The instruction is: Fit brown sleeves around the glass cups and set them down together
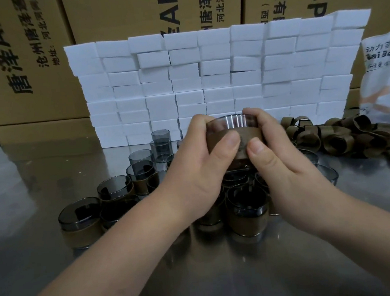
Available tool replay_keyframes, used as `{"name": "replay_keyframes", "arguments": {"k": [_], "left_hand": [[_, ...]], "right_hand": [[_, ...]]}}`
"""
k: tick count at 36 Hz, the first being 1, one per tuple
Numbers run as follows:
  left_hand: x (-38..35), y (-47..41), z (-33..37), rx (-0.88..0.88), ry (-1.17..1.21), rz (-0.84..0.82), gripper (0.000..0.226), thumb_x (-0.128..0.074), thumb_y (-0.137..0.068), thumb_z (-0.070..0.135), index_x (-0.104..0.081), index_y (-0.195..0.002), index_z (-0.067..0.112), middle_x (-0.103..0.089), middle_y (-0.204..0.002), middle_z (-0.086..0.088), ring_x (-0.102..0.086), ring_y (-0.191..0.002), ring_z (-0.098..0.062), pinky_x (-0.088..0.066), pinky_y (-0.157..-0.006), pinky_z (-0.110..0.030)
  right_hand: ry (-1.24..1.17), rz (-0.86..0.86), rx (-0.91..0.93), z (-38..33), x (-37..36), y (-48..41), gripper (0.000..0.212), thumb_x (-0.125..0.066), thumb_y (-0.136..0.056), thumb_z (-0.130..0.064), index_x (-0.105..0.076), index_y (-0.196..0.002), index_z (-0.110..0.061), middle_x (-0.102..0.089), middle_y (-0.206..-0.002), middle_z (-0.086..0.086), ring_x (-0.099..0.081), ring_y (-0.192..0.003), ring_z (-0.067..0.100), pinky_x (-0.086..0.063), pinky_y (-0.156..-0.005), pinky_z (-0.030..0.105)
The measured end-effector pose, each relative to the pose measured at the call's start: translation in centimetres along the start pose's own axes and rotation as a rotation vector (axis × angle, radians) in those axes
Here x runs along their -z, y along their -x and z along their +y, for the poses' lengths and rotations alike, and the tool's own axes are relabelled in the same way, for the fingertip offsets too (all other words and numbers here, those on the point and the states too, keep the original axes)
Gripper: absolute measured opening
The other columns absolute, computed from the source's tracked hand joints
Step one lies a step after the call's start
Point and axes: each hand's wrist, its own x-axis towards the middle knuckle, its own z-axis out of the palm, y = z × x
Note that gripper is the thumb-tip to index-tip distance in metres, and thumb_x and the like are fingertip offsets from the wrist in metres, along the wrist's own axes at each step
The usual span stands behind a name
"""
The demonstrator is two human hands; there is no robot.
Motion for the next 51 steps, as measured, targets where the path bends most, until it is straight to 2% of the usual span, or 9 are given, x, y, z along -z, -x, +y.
{"name": "replay_keyframes", "arguments": {"k": [3, 9, 15, 19, 27, 35, 40, 45, 51], "left_hand": [[0.8, -0.4, 0.2, 0.07, 0.001, -0.095, 0.048, -0.042, -0.07, 0.057, -0.047, -0.102, 0.022, -0.054, -0.102, -0.002, -0.056, -0.099, -0.023, -0.047, -0.089, -0.041], [1.9, -1.3, 0.9, 0.122, -0.247, -0.066, 0.045, -0.049, -0.056, 0.064, -0.052, -0.088, 0.032, -0.061, -0.085, 0.013, -0.06, -0.083, -0.006, -0.05, -0.078, -0.03], [4.4, -2.6, 1.0, 0.124, -0.501, 0.264, 0.032, -0.07, -0.066, 0.049, -0.053, -0.072, 0.022, -0.062, -0.088, 0.009, -0.058, -0.065, -0.01, -0.043, -0.048, -0.022], [6.3, -4.4, -0.3, 0.281, -0.602, 0.407, 0.038, -0.069, -0.067, 0.055, -0.049, -0.062, 0.022, -0.053, -0.064, 0.007, -0.046, -0.053, -0.011, -0.032, -0.049, -0.026], [8.1, -9.4, -4.6, 0.521, -0.895, 0.224, 0.052, -0.062, -0.076, 0.059, -0.053, -0.064, 0.009, -0.045, -0.06, -0.003, -0.043, -0.054, -0.019, -0.028, -0.048, -0.027], [8.5, -11.9, -8.3, 0.593, -1.021, 0.073, 0.049, -0.057, -0.085, 0.049, -0.042, -0.061, 0.009, -0.041, -0.063, -0.005, -0.04, -0.056, -0.017, -0.027, -0.047, -0.028], [8.1, -12.5, -9.5, 0.587, -1.255, -0.174, 0.041, -0.044, -0.095, 0.04, -0.045, -0.068, 0.009, -0.042, -0.067, -0.005, -0.039, -0.063, -0.018, -0.026, -0.049, -0.027], [8.2, -12.0, -10.9, 0.638, -1.292, -0.278, 0.04, -0.034, -0.099, 0.033, -0.052, -0.123, 0.007, -0.055, -0.12, -0.015, -0.049, -0.101, -0.026, -0.031, -0.075, -0.028], [8.2, -11.7, -11.8, 0.683, -1.298, -0.347, 0.042, -0.037, -0.099, 0.036, -0.055, -0.117, 0.003, -0.054, -0.123, -0.016, -0.049, -0.113, -0.029, -0.034, -0.084, -0.03]], "right_hand": [[0.062, 0.024, 0.029, 0.0, 0.2, -0.1, 0.042, -0.037, -0.085, -0.046, -0.02, -0.123, -0.05, -0.03, -0.134, -0.033, -0.031, -0.118, -0.026, -0.026, -0.09, -0.005], [0.065, 0.038, -0.006, 0.4, 0.4, -0.6, 0.044, -0.039, -0.082, -0.048, -0.018, -0.119, -0.055, -0.03, -0.119, -0.047, -0.029, -0.11, -0.034, -0.025, -0.088, -0.007], [0.042, 0.067, -0.051, 0.0, 1.0, -0.6, 0.066, -0.043, -0.078, -0.049, -0.021, -0.141, -0.05, -0.037, -0.122, -0.043, -0.035, -0.123, -0.02, -0.035, -0.098, 0.009], [0.052, 0.101, -0.047, -0.6, 1.3, -0.8, 0.043, -0.046, -0.078, -0.046, -0.031, -0.115, -0.061, -0.048, -0.123, -0.033, -0.045, -0.111, -0.021, -0.038, -0.088, -0.001], [0.026, 0.116, -0.043, -0.5, 1.5, -0.8, 0.032, -0.05, -0.076, -0.042, -0.047, -0.106, -0.052, -0.061, -0.11, -0.028, -0.052, -0.104, -0.018, -0.041, -0.082, 0.001], [-0.003, 0.138, -0.012, -0.2, 1.7, -1.2, 0.029, -0.053, -0.079, -0.034, -0.047, -0.105, -0.046, -0.066, -0.099, -0.024, -0.058, -0.096, -0.012, -0.041, -0.077, 0.0], [0.014, 0.133, -0.015, 0.2, 1.8, -1.4, 0.028, -0.05, -0.075, -0.039, -0.048, -0.102, -0.047, -0.066, -0.097, -0.024, -0.06, -0.094, -0.009, -0.043, -0.077, 0.003], [0.044, 0.15, -0.018, 0.7, 2.4, -1.6, 0.025, -0.052, -0.078, -0.038, -0.05, -0.102, -0.045, -0.067, -0.095, -0.024, -0.061, -0.09, -0.008, -0.043, -0.073, 0.003], [0.107, 0.283, -0.016, 1.1, 4.0, -2.4, 0.013, -0.057, -0.086, -0.031, -0.057, -0.094, -0.042, -0.069, -0.092, -0.016, -0.064, -0.079, 0.006, -0.047, -0.057, 0.009]]}}
